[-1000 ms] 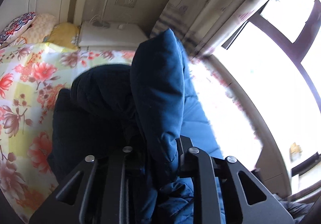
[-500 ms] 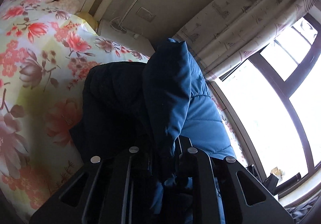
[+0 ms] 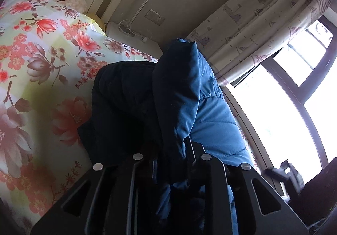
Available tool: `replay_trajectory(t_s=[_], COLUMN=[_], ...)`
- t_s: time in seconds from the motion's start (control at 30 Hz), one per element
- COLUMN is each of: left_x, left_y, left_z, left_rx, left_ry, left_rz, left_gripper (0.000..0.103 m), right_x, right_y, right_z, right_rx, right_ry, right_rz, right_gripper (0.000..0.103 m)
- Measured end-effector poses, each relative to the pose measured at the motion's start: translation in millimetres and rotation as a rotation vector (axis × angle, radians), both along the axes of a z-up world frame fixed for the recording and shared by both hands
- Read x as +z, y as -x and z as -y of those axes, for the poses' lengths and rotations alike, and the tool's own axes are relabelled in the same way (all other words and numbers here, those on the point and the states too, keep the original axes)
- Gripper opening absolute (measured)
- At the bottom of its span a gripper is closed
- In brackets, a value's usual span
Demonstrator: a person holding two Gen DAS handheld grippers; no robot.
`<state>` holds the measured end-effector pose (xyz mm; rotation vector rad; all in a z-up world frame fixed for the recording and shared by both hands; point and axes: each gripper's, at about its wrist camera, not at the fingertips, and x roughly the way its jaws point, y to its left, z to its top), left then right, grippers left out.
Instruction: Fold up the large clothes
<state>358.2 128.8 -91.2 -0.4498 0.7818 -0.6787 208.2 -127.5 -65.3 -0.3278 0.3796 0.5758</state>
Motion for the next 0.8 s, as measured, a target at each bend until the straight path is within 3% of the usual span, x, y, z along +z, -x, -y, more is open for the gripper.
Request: replay_trajectory(t_s=[0.07, 0.1, 0.13, 0.23, 0.33, 0.37, 0.4, 0.43, 0.53, 0.63, 0.73, 0.8], left_x=[8, 15, 20, 66, 109, 116, 122, 123, 105, 23, -5, -5], left_y=[3, 5, 8, 21, 25, 24, 21, 20, -9, -73, -88, -85], left_z=[-6, -13, -22, -39, -3, 14, 34, 48, 85, 83, 59, 65], left_rx=[0.034, 0.080, 0.112, 0.225, 0.118, 0.087, 0.054, 0.030, 0.016, 0.099, 0.117, 0.124], left_ry=[-0.050, -0.082, -0.089, -0.125, -0.155, -0.174, -0.193, -0.202, -0.296, -0.405, -0.258, -0.292], left_rz=[0.003, 0.007, 0.011, 0.103, 0.206, 0.228, 0.252, 0.267, 0.243, 0.038, -0.024, -0.007], left_gripper=[0.036, 0.042, 0.043, 0.043, 0.044, 0.057, 0.077, 0.083, 0.085, 0.083, 0.085, 0.085], right_x=[-28, -58, -78, -87, -86, -86, -87, -87, -87, -86, -86, -88], right_y=[-20, -25, -19, -17, -24, -28, -29, -28, -21, -19, -16, -14], right_z=[-34, -55, -64, -67, -64, -62, -61, -61, -65, -65, -65, -67], right_rx=[0.063, 0.070, 0.066, 0.052, 0.077, 0.085, 0.089, 0.089, 0.090, 0.093, 0.103, 0.109], right_ry=[0.127, 0.263, 0.333, 0.332, 0.333, 0.336, 0.337, 0.334, 0.325, 0.316, 0.311, 0.322], right_rz=[-0.111, -0.132, -0.040, -0.021, -0.037, -0.035, -0.033, -0.032, -0.026, -0.024, -0.008, 0.001], right_gripper=[0.076, 0.079, 0.079, 0.079, 0.079, 0.079, 0.079, 0.079, 0.079, 0.079, 0.079, 0.079])
